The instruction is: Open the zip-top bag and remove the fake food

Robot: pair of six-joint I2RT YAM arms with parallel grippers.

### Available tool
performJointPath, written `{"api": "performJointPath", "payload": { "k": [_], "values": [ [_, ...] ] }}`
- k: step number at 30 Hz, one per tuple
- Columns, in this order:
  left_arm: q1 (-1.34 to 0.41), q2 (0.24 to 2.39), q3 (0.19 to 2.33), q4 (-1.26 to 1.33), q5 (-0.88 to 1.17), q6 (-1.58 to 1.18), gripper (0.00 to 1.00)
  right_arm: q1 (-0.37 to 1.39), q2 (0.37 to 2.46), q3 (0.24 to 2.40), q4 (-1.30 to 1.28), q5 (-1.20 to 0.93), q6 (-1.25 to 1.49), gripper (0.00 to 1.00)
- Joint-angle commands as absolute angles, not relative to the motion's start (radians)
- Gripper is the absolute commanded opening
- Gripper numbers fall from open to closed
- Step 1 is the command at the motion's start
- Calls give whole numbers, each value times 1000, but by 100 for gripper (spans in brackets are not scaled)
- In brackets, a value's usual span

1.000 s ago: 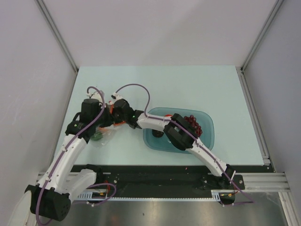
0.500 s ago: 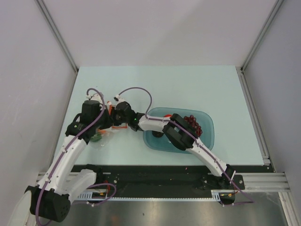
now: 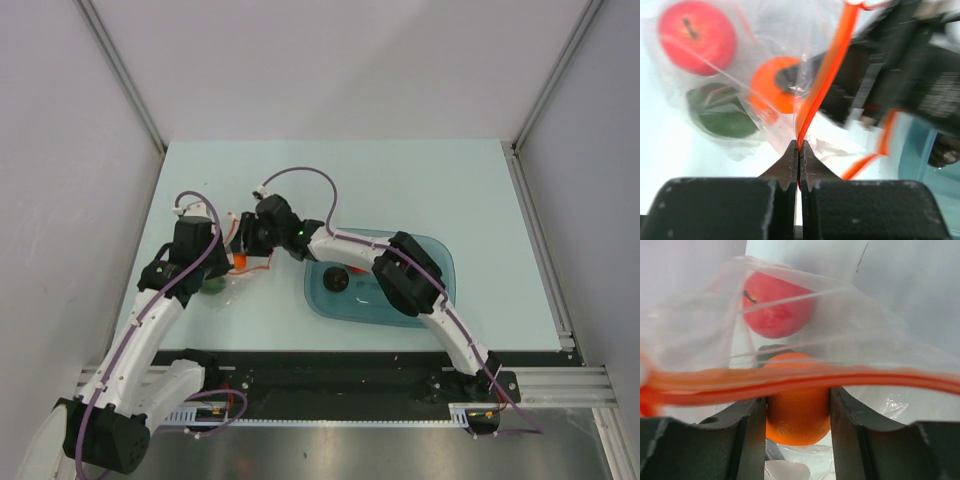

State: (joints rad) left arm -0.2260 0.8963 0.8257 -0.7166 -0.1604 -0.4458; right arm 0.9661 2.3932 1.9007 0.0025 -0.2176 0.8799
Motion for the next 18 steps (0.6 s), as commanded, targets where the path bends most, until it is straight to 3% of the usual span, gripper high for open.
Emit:
{"api": "performJointPath", "payload": {
  "k": [1, 12, 18],
  "values": [
    [-218, 881, 836, -733, -206, -465, 0, 940, 2226, 1884, -145, -233, 827, 0],
    [-216, 890, 864, -755, -250, -433, 0, 890, 2033, 1798, -386, -290, 631, 0],
    [-218, 885, 885, -758, -262, -396, 0, 784, 1771, 1536, -474, -213, 571, 0]
  ]
}}
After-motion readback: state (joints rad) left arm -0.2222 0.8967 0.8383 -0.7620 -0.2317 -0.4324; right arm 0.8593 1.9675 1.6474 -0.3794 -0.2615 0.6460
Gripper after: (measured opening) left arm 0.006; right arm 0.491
